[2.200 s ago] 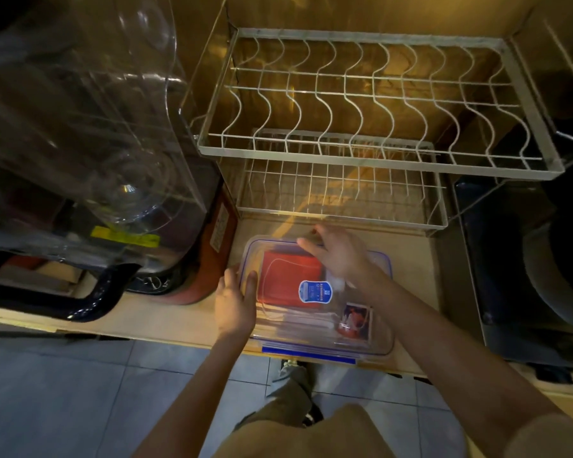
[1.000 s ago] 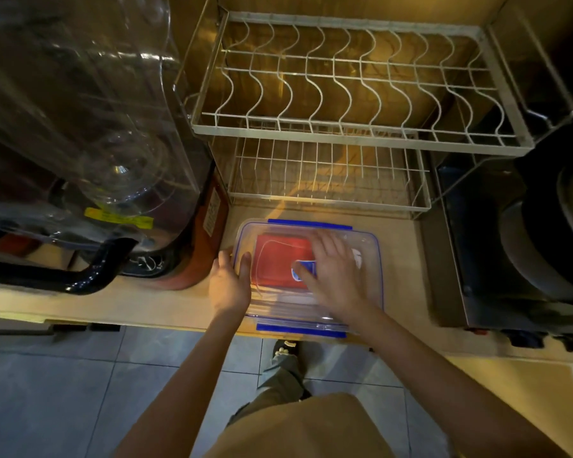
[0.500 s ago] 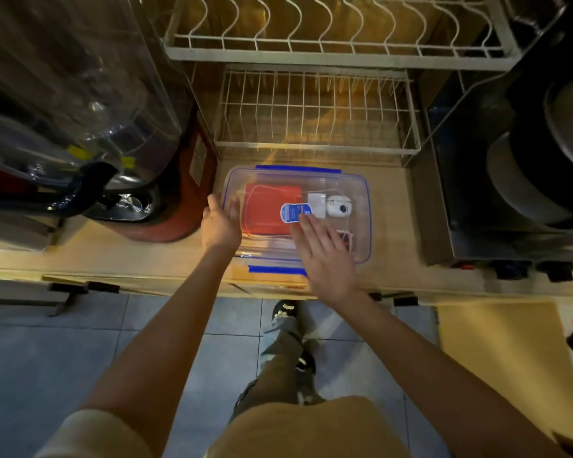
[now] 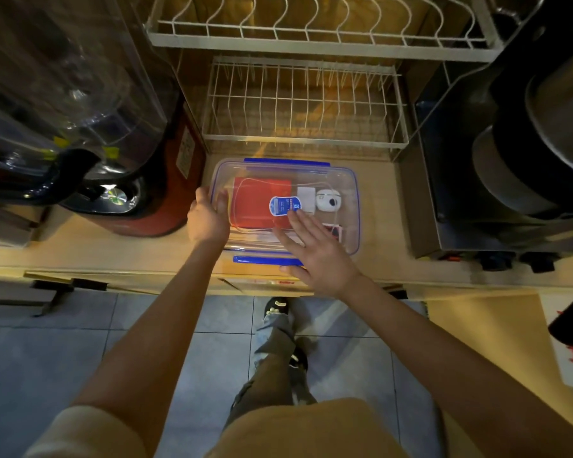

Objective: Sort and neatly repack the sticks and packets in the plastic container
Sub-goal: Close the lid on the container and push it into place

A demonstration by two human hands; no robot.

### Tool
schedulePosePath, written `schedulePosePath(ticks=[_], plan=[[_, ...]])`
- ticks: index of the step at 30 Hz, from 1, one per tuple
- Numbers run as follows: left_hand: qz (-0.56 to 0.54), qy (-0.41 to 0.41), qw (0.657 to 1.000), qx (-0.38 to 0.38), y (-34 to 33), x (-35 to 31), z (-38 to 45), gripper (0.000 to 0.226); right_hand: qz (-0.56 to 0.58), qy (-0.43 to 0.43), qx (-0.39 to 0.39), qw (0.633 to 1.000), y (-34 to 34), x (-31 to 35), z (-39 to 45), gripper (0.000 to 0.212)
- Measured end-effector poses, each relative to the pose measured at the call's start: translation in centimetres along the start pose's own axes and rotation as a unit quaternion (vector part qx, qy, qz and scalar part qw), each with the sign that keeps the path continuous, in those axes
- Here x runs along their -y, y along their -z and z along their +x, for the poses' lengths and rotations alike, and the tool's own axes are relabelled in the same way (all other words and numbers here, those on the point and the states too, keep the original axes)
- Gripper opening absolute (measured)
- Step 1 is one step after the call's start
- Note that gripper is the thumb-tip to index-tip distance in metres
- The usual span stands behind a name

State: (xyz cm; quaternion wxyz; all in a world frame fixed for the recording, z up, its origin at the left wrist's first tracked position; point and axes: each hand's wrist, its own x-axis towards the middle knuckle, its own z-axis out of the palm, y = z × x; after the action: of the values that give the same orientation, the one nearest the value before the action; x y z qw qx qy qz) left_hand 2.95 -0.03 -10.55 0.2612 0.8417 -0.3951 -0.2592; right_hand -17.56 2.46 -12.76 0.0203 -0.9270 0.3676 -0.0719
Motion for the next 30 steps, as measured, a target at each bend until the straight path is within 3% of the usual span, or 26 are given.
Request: schedulePosePath(ticks=[6,8,10,12,15,19,22,26,30], plan=[[0.001,0.002,1.0,0.011,0.1,0.0,0.0,0.045,0.009,0.01,-0.001,1.0,0.1,-0.3,0.1,0.054],[-0.005,0.003,1.0,0.015,0.2,0.0,0.0,0.045,0.06,-0.009,-0.001,0.998,0.3,-0.3,0.2,0.053],[-0.013,0.005,1.0,0.019,0.2,0.0,-0.1,0.046,0.209,-0.095,-0.009,0.973,1.3,0.1,0.5,0.049],[-0.017,0.006,1.0,0.02,0.3,0.0,-0.1,0.046,0.354,-0.194,-0.038,0.914,2.3,0.2,1.0,0.042],[-0.019,0.009,0.999,0.025,0.3,0.0,-0.2,0.046,0.305,-0.3,-0.142,0.893,2.8,-0.9,1.6,0.028],[-0.016,0.012,0.999,0.03,0.3,0.0,0.0,0.047,0.223,-0.446,-0.092,0.862,2.2,-3.5,1.1,0.069],[-0.022,0.014,0.999,0.029,0.3,0.1,0.1,0.047,0.334,-0.48,-0.061,0.809,1.5,-4.1,0.6,0.088],[-0.028,0.013,0.999,0.03,0.3,0.0,0.0,0.047,0.383,-0.525,-0.065,0.758,1.2,-4.4,0.4,0.095],[-0.028,0.017,0.999,0.039,0.6,0.2,-0.2,0.047,0.42,-0.514,-0.032,0.747,0.4,-5.4,-0.1,0.088]])
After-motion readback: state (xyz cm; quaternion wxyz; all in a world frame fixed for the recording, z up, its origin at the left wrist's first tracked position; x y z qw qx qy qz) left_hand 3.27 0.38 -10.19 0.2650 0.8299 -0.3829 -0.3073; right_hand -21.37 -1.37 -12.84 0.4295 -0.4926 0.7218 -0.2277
